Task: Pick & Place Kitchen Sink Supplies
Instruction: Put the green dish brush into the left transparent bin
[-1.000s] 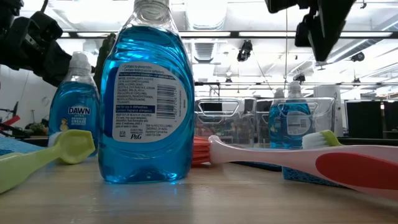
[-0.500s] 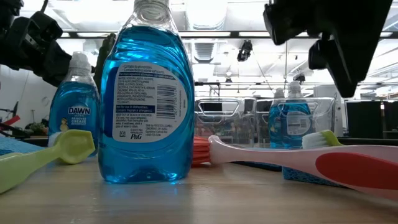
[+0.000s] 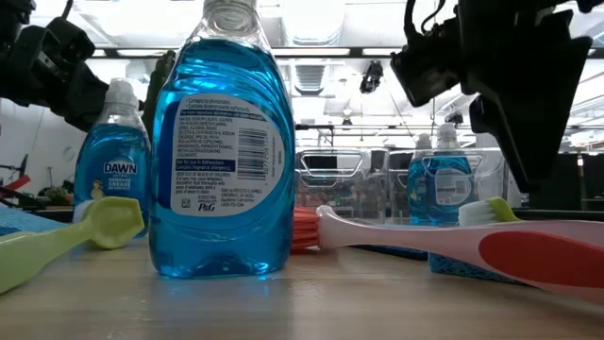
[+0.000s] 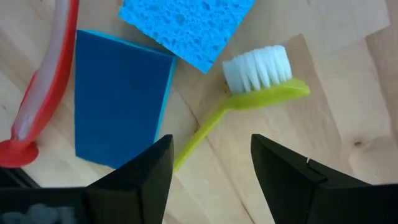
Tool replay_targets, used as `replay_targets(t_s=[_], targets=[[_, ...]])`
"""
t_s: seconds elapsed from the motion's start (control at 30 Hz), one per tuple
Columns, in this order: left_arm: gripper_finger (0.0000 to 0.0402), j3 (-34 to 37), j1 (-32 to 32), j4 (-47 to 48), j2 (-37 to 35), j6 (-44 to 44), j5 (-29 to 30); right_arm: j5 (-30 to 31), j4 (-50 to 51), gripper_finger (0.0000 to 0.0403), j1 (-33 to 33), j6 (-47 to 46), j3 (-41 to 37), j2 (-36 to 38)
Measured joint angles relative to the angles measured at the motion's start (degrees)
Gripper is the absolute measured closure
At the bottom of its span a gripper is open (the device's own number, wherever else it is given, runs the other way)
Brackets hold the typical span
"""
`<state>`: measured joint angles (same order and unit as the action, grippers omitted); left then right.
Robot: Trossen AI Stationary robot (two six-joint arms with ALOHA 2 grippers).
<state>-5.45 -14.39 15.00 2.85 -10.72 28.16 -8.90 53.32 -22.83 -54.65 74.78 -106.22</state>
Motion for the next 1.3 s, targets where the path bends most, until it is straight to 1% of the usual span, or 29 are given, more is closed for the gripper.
replay_targets(t_s=[0.13,0.27,0.7,0.9,1.1,1.3], targets=[[0.0396,0.01,-0.02,-0.01,0.0,0.02,0.02,0.17,-0.27,0.0193,-0.2,-0.91,-0.02,-0.67],[0.0396,0.02,-0.02,0.0,0.0,0.0,0.02,3.11,-0.7,0.0193,-0.45,-2.62,-0.04,-0.65],[0.0396,0.0,-0.02,0.0,0.0,0.02,0.01,5.0,-1.61,0.0193,-1.86,-5.62,-0.18,-0.78],[0.0396,0.0,-0.02,0.0,0.0,0.0,0.0,7.84,-1.71,0.0193,-2.84,-6.89,-0.42,-0.78],[0.0396,0.01,0.0,0.0,0.0,0.01,0.01,8.06,-2.59,0.0193,-3.76,-9.49,-1.77,-0.78],[0.0396,0.0,-0.01,0.0,0.0,0.02,0.01,8.06,-4.52,0.0193,-4.26,-9.9,-3.14,-0.8]])
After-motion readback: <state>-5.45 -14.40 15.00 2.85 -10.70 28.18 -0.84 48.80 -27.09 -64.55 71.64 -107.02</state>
